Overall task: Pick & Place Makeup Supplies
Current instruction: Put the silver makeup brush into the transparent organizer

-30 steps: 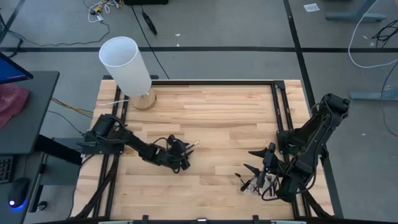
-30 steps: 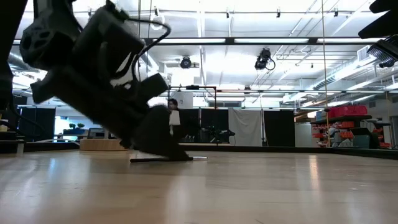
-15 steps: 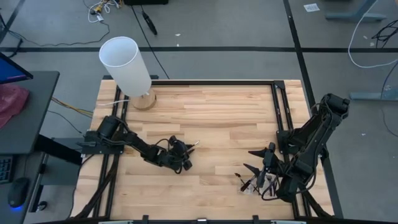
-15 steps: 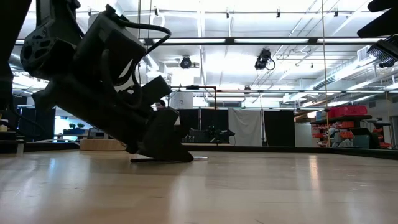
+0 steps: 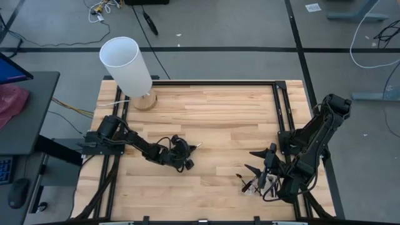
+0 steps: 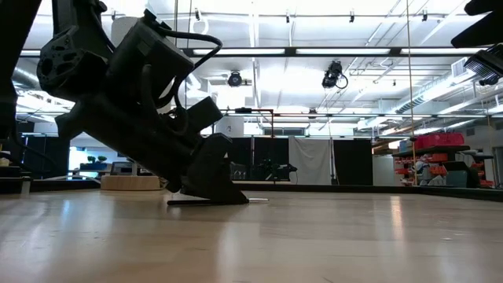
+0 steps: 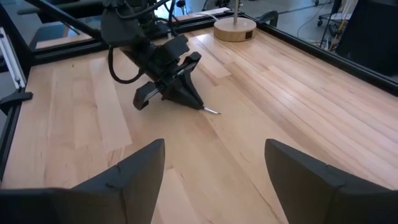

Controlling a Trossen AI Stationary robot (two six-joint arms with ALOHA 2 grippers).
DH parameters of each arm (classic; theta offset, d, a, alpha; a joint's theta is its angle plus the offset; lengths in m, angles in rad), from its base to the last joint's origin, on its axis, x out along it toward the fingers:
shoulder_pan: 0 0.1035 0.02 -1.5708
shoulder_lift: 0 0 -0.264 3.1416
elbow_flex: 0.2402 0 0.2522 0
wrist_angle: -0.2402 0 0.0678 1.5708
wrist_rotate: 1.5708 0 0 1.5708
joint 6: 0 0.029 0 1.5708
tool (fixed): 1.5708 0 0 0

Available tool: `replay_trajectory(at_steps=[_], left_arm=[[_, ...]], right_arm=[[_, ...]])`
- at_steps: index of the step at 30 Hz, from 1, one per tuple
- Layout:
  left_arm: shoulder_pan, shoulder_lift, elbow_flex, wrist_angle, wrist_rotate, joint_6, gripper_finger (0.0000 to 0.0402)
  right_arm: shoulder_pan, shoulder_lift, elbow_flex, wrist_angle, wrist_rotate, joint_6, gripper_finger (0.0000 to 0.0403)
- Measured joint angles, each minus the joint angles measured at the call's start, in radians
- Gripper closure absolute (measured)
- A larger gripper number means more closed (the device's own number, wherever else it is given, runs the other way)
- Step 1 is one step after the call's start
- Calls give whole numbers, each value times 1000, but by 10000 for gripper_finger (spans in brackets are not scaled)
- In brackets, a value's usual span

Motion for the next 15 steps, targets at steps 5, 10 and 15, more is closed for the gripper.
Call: replay_trajectory(at_steps=[5, 10, 15], left_arm=[[-1, 0, -1, 1, 0, 2, 386], [-7, -4, -6, 30, 4, 13, 386], [-17, -42, -9, 54, 25, 71, 387]], right_arm=[[0, 0, 0, 10, -24, -29, 124], [0, 0, 0, 18, -28, -40, 124], [0, 0, 0, 18, -28, -42, 124]])
